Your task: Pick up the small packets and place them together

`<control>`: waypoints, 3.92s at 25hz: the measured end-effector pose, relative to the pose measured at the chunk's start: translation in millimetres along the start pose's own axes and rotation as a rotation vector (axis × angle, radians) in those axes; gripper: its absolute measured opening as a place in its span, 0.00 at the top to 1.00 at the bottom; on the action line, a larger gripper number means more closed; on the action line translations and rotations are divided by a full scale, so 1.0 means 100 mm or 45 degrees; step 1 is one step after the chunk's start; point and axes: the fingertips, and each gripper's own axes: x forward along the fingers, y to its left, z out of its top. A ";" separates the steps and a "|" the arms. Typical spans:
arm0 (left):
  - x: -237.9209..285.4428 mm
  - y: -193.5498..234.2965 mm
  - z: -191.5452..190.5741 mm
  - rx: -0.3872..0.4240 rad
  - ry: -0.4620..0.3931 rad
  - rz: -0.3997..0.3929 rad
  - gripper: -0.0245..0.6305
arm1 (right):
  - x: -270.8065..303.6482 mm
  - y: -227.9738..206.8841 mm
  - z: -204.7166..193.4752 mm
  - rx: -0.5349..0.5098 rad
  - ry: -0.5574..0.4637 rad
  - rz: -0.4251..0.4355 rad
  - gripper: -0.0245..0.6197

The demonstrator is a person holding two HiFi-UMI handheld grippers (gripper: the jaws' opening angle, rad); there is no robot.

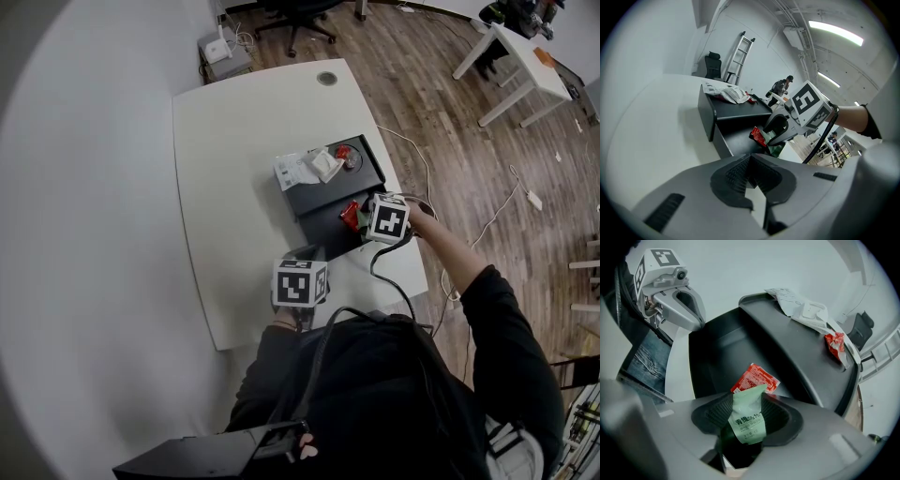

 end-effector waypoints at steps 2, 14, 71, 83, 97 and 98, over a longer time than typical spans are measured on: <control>0.00 0.00 0.00 -0.003 -0.002 -0.002 0.96 | 0.00 -0.01 0.00 -0.008 -0.004 -0.017 0.68; 0.02 -0.01 0.01 0.001 -0.004 -0.005 0.96 | -0.01 0.03 -0.01 -0.087 0.006 -0.077 0.73; 0.02 0.00 0.02 -0.017 -0.007 -0.003 0.96 | -0.87 -1.03 0.75 -0.057 -0.327 -0.367 0.73; 0.02 0.00 0.02 -0.016 -0.005 -0.005 0.96 | -1.03 -1.01 0.74 -0.068 -0.375 -0.391 0.71; 0.03 -0.01 0.03 -0.020 -0.009 -0.006 0.96 | -1.10 -0.48 0.56 -0.060 -0.410 -0.310 0.71; 0.03 -0.01 0.03 -0.021 -0.010 -0.005 0.96 | -1.07 -0.42 0.54 -0.055 -0.401 -0.283 0.71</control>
